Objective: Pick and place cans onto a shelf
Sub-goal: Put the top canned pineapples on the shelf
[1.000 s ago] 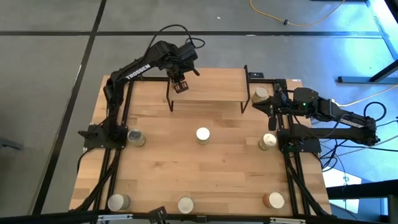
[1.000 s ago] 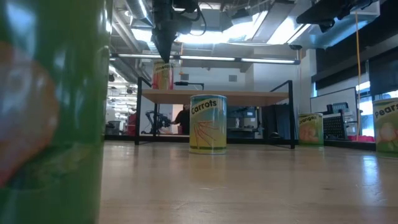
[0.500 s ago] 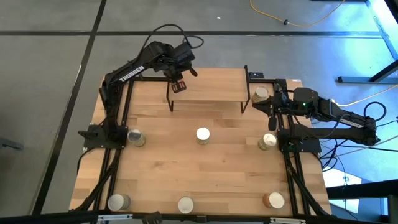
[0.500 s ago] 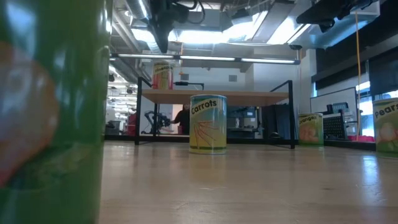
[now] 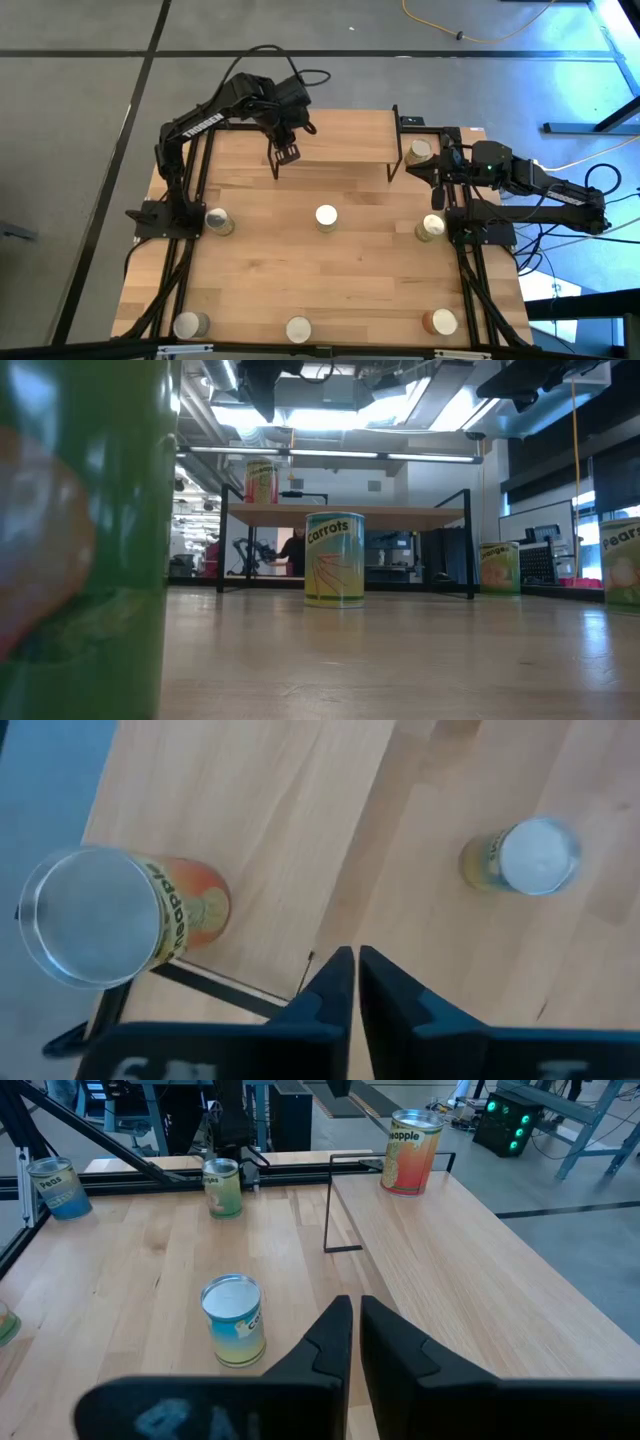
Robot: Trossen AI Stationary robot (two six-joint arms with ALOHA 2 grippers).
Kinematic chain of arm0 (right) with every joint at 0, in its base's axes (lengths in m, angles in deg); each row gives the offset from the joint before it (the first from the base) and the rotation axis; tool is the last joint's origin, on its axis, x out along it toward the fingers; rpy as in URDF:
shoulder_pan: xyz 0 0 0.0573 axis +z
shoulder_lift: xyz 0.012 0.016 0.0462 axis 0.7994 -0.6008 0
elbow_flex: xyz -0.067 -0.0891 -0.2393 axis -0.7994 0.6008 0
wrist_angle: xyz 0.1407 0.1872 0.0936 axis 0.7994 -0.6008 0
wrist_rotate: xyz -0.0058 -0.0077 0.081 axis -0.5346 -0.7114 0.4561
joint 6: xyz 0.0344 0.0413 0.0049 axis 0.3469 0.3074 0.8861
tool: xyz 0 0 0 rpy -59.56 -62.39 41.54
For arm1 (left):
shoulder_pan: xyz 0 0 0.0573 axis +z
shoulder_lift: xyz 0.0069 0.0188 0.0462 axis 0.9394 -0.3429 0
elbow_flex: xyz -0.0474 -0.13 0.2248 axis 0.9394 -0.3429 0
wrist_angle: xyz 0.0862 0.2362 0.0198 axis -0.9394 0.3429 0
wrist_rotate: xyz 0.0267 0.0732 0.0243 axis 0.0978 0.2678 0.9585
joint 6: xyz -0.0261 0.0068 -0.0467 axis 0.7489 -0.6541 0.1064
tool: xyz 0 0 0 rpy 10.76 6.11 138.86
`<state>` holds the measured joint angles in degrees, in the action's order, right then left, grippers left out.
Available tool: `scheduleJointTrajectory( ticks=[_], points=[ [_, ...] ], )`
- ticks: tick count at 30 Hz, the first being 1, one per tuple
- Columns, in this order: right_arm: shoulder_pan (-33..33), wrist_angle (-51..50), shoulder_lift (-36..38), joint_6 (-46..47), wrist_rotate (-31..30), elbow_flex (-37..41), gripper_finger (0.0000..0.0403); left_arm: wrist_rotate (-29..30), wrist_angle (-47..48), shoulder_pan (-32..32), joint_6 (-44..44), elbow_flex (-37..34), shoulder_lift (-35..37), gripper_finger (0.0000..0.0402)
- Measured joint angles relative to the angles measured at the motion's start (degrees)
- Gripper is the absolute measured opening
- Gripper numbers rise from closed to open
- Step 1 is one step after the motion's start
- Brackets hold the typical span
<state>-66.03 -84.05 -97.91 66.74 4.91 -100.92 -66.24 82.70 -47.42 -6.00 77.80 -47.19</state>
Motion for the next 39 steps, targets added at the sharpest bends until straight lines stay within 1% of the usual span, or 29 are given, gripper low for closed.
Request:
scheduleJointTrajectory(
  ticks=[4, 10, 14, 20, 34, 39],
  points=[
    [0.0, -0.01, 0.0, 0.0, 0.0, 0.0, 0.0029, 4.47, 0.01, 0.32, 3.99, -3.04, 0.0, 0.0002],
    [0.02, -0.01, 0.02, 0.0, 0.0, 0.0, 0.0029, 5.88, 0.02, 2.69, 5.08, -9.27, 0.0, 0.0001],
    [0.02, -0.02, 0.02, 0.0, 0.0, 0.0, 0.0029, 6.41, -0.23, 4.95, 5.0, -11.63, -0.02, 0.0001],
    [0.0, -0.02, 0.02, 0.0, 0.0, 0.0, 0.0029, 6.52, -3.83, 7.91, 2.71, -12.91, -0.02, 0.0],
    [0.0, -0.02, -0.02, -0.02, 0.0, 0.0, 0.0029, 6.51, -9.3, 12.06, 2.22, -12.97, -0.03, 0.0],
    [0.01, -0.02, -0.02, -0.02, 0.0, 0.0, 0.0029, 9.13, -10.91, 13.24, 2.15, -12.97, -0.04, 0.0]
  ],
)
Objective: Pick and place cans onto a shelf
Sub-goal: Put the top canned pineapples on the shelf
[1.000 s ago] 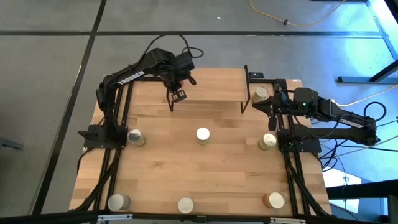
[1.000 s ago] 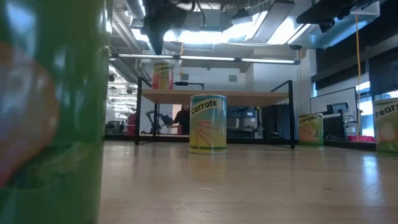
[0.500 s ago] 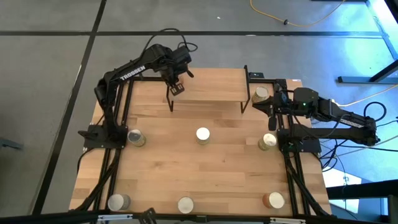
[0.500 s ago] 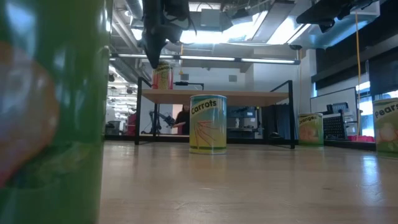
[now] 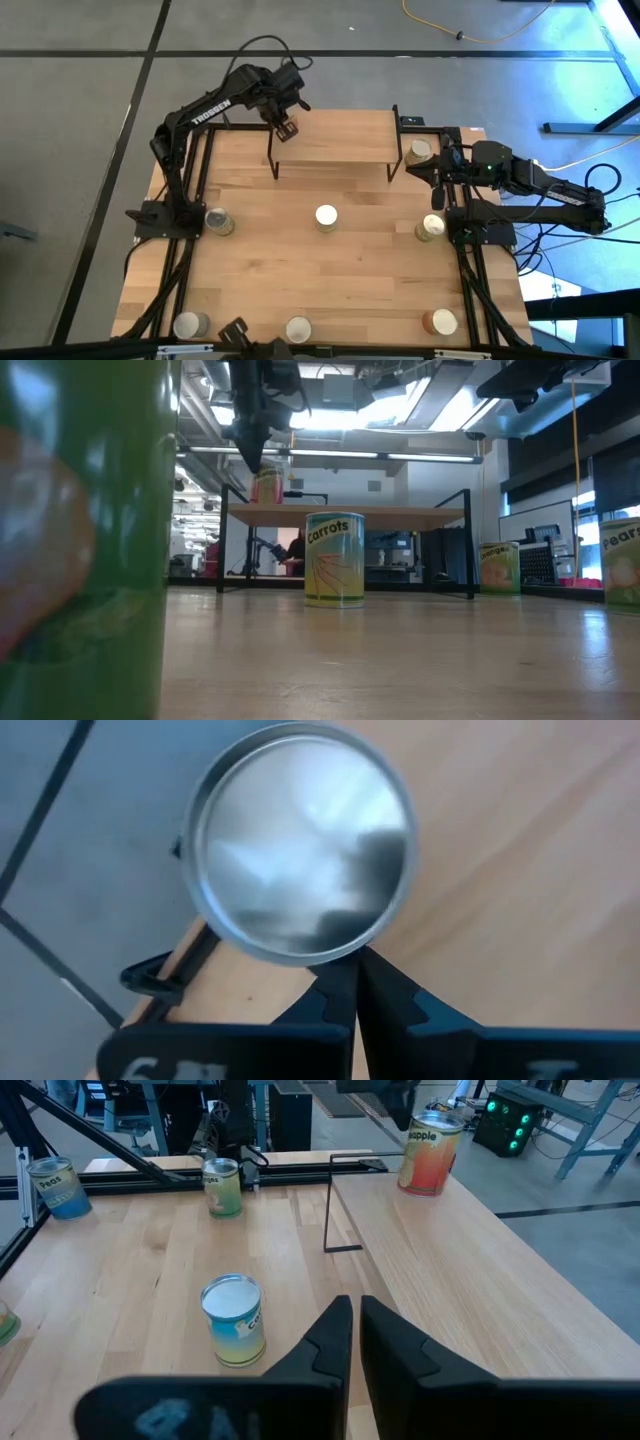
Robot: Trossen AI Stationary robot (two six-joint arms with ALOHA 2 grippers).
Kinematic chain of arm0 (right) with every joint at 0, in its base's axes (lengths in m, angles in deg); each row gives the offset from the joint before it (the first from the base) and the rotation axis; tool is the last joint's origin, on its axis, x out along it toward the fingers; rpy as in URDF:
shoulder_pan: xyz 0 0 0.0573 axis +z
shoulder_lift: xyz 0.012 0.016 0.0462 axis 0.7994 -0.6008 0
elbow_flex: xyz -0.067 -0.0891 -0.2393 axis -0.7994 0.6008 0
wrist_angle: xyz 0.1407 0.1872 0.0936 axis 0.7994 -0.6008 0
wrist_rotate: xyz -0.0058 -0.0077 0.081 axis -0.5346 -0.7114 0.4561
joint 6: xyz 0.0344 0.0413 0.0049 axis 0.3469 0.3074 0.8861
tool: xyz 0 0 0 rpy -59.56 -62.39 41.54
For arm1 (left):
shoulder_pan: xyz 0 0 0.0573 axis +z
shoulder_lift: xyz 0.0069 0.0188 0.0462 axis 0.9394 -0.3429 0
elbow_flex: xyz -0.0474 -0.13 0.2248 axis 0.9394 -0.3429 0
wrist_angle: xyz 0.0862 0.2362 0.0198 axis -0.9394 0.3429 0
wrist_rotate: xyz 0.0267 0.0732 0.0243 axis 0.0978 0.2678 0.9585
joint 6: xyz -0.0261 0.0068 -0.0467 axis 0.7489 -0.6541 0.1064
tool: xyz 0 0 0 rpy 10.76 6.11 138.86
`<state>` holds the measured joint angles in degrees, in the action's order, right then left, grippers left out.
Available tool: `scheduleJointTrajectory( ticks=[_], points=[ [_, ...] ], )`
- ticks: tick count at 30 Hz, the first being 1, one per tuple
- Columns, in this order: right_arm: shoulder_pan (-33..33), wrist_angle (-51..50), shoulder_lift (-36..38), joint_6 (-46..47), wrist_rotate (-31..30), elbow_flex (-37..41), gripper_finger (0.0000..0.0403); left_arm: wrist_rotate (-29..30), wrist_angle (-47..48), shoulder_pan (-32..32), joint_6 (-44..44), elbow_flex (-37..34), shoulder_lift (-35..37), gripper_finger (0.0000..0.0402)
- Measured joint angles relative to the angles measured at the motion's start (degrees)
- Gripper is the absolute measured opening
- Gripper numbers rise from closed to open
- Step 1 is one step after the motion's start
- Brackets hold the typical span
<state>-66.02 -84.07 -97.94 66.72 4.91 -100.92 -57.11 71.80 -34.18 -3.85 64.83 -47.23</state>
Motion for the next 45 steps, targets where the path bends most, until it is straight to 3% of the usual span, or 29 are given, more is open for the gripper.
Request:
scheduleJointTrajectory(
  ticks=[7, 12, 14, 23, 31, 45],
  points=[
    [0.01, 0.0, 0.0, 0.01, -0.01, 0.0, 0.0029, 0.86, -0.41, 1.02, 0.03, 0.0, 0.0, 0.0],
    [0.01, 0.0, 0.0, 0.0, 0.0, 0.0, 0.0029, -9.28, 3.53, 0.17, 0.73, -0.02, 0.38, 0.0],
    [0.01, -0.02, 0.0, 0.02, 0.0, 0.0, 0.0029, -10.39, 3.52, -1.1, -0.8, 0.0, 0.62, 0.0],
    [-0.01, -0.04, 0.0, -0.13, -0.02, 0.0, 0.0029, -2.64, -1.08, -3.26, -2.93, -0.01, -0.07, 0.0],
    [-0.01, -0.16, 0.0, -0.16, -0.02, 0.02, 0.0029, 0.5, -2.47, -1.95, -3.09, 0.0, -0.55, 0.0],
    [0.0, -0.26, 0.0, -0.19, -0.02, 0.01, 0.0029, 1.01, -5.2, 0.4, -3.5, 0.0, -0.61, 0.0]
  ],
)
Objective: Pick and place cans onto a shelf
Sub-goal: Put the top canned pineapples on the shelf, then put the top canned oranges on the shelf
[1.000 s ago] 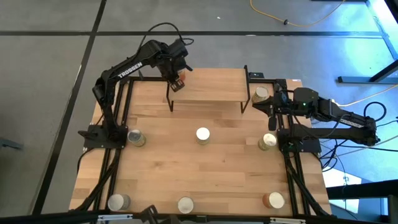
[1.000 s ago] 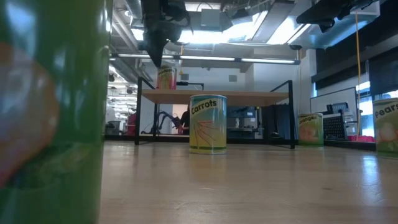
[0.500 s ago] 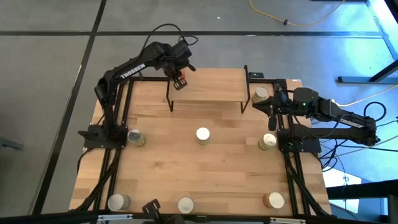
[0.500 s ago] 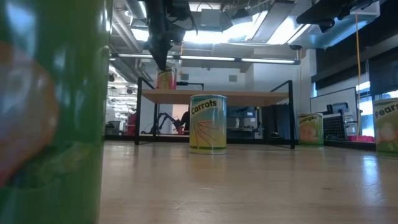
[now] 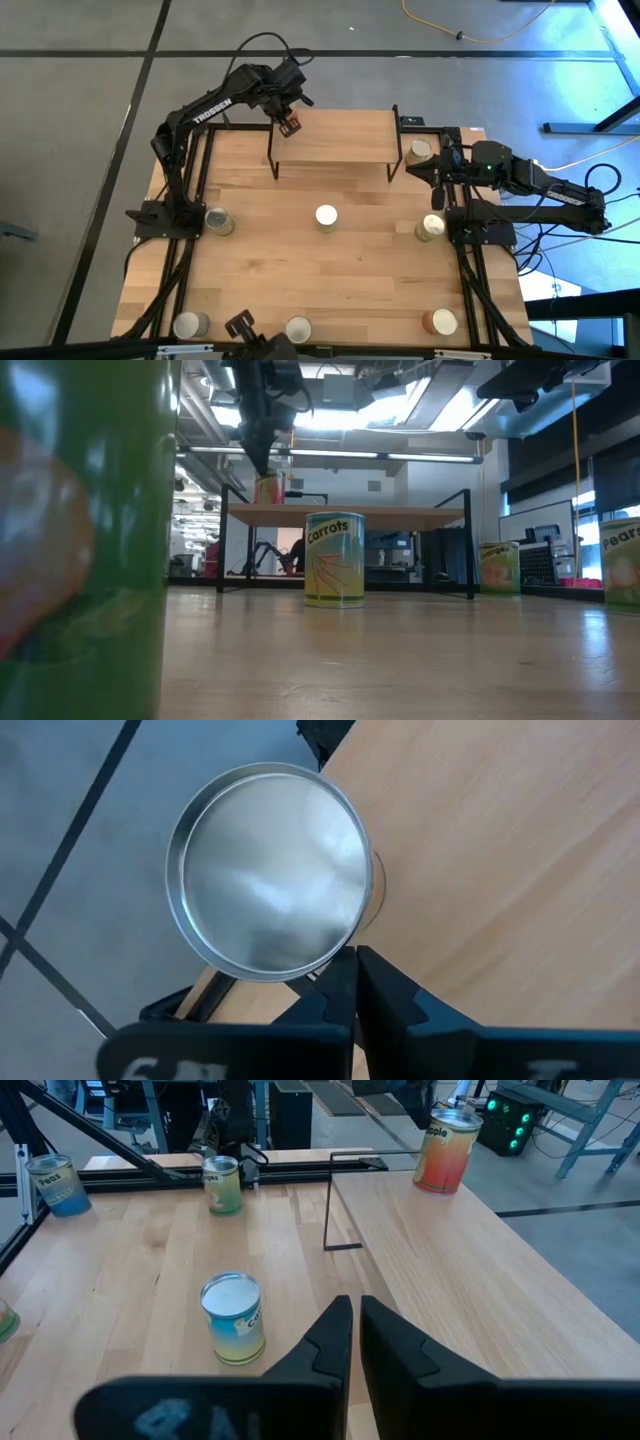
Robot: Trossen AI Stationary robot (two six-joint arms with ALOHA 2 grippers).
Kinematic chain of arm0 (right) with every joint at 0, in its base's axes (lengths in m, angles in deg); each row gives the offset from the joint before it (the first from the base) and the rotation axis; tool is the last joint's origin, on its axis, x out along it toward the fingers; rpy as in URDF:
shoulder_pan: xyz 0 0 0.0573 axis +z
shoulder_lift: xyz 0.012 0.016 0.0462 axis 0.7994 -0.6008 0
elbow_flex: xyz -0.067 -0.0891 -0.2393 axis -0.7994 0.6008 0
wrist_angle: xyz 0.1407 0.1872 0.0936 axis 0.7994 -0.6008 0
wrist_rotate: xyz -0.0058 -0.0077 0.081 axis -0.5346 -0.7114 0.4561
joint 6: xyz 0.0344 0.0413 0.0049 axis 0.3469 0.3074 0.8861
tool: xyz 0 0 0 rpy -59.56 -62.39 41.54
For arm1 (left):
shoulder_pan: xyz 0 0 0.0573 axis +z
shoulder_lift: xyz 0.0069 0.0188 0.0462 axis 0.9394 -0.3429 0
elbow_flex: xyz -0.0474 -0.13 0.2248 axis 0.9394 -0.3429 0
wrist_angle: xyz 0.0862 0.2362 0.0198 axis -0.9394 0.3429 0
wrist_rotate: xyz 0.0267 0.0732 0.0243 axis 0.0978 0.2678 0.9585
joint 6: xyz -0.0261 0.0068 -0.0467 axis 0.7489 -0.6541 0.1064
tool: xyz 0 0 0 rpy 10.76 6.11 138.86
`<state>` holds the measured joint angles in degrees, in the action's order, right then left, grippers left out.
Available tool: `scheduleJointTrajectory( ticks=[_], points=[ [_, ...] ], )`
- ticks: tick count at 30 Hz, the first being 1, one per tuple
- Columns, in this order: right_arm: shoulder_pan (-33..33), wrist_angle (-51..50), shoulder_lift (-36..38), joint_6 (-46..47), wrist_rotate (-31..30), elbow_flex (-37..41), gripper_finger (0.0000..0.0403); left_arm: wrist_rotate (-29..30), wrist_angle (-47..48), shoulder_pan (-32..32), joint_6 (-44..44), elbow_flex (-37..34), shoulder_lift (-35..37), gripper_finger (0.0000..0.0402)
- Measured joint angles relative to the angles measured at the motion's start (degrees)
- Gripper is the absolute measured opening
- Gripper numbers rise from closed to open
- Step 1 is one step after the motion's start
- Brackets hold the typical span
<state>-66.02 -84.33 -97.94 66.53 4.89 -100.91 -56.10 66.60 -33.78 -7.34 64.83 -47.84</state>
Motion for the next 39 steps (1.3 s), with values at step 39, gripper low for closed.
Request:
scheduleJointTrajectory(
  ticks=[39],
  points=[
    [0.01, -10.98, 9.43, -1.46, 3.92, -4.97, 0.0028, -9.58, 11.41, -30.63, 18.34, -13.95, 31.06, 0.0]
  ],
)
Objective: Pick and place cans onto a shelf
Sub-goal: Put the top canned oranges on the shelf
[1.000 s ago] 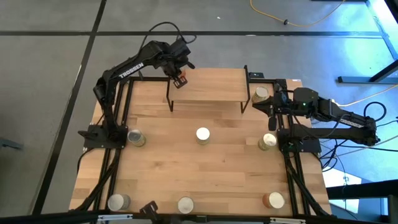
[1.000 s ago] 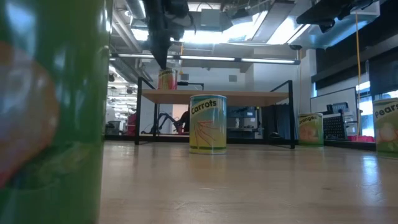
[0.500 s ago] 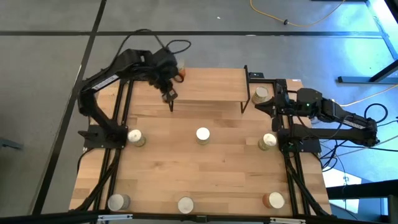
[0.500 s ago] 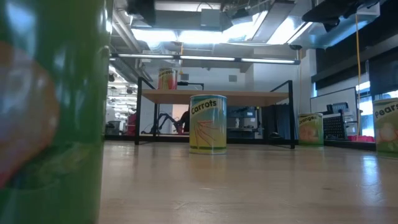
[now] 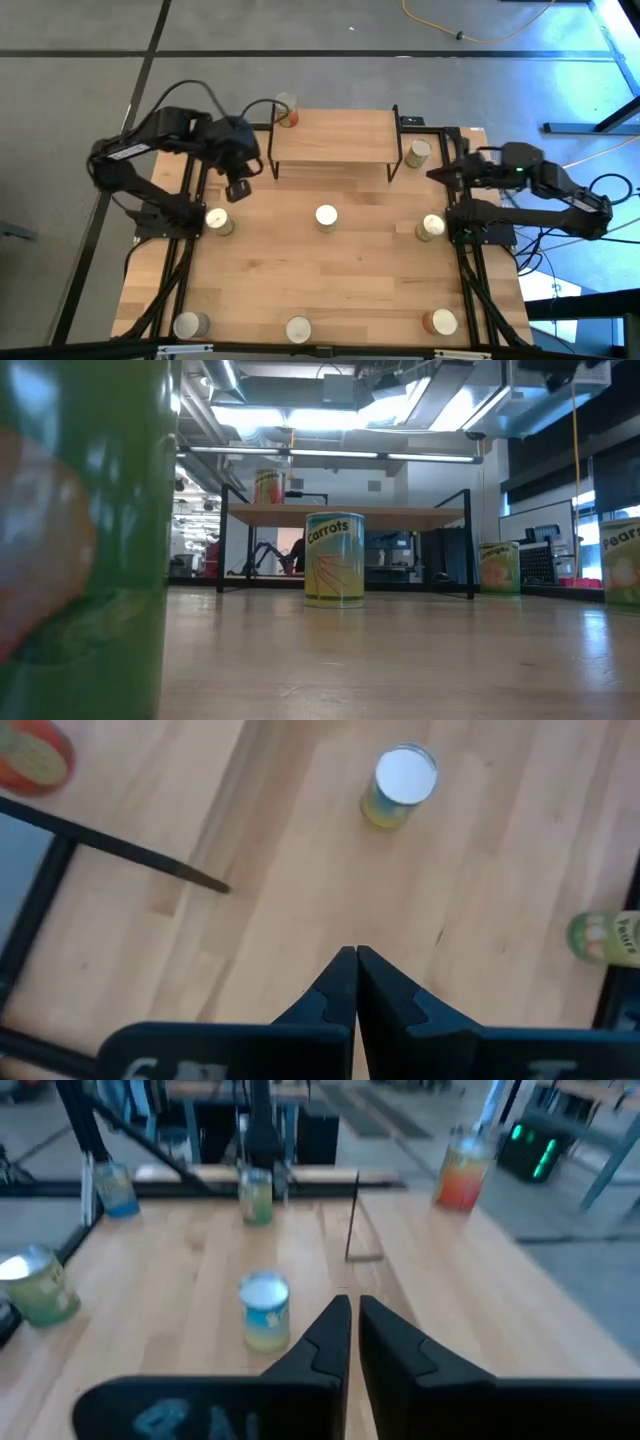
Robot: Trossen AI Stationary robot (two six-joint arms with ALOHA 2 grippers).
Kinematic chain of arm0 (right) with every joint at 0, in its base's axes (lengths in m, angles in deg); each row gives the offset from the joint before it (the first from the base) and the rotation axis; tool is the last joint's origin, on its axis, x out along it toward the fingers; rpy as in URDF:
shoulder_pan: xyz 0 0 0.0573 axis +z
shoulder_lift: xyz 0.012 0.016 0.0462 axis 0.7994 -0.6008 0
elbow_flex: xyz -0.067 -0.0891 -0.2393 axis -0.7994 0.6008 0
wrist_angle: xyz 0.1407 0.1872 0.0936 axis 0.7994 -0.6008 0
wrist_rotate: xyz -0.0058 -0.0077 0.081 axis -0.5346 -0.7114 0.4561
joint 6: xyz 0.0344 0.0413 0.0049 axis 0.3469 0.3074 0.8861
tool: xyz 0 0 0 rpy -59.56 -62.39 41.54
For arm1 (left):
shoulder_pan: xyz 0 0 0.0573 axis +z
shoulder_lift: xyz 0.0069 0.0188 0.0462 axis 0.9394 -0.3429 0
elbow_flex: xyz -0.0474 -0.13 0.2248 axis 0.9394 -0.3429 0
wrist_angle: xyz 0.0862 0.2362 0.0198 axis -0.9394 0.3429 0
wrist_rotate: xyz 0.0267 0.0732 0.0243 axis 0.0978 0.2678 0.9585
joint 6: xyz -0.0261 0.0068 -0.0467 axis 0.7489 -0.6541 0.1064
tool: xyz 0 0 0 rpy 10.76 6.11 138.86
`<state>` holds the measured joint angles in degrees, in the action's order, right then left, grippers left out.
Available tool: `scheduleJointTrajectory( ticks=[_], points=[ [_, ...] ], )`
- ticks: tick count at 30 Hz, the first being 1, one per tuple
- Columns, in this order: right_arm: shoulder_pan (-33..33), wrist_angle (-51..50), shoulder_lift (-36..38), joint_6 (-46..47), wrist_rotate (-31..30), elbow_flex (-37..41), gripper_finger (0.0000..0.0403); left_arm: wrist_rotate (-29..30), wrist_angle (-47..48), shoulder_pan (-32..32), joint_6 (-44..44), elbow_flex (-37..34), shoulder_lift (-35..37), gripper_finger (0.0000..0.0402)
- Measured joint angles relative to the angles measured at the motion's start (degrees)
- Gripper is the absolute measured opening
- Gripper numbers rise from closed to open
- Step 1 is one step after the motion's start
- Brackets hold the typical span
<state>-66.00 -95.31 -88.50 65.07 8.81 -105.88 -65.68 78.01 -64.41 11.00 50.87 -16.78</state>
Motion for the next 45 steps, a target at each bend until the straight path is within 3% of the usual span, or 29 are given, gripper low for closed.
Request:
scheduleJointTrajectory(
  ticks=[6, 12, 21, 25, 34, 39, 45],
  points=[
    [-0.02, -11.76, 0.78, 7.44, -4.82, -2.37, 0.0028, 0.47, -10.35, -3.23, 6.65, -13.59, 9.49, 0.0],
    [-0.02, -12.39, 0.77, 18.51, -7.04, -2.51, 0.0028, 2.75, -16.11, -6.74, 10.27, -20.0, 13.16, 0.0],
    [-0.02, -12.37, 0.67, 25.37, -7.83, -2.51, 0.0028, 7.06, -17.35, -9.19, 10.95, -20.91, 13.31, 0.0],
    [-0.02, -12.88, -0.6, 34.43, -13.23, -2.51, 0.0029, 7.15, -17.45, -9.24, 10.97, -20.91, 13.31, 0.0],
    [-0.04, -18.36, -6.67, 43.88, -25.09, -2.51, 0.0029, 7.15, -17.49, -9.22, 11.64, -20.91, 13.31, 0.0],
    [-0.04, -18.9, -10.85, 47.76, -24.97, -2.51, 0.0029, 7.15, -17.51, -9.2, 12.47, -20.89, 13.31, 0.0],
    [-0.03, -18.92, -12.97, 45.21, -23.17, -2.51, 0.001, 7.07, -17.51, -9.2, 12.46, -20.89, 13.31, 0.0]
  ],
)
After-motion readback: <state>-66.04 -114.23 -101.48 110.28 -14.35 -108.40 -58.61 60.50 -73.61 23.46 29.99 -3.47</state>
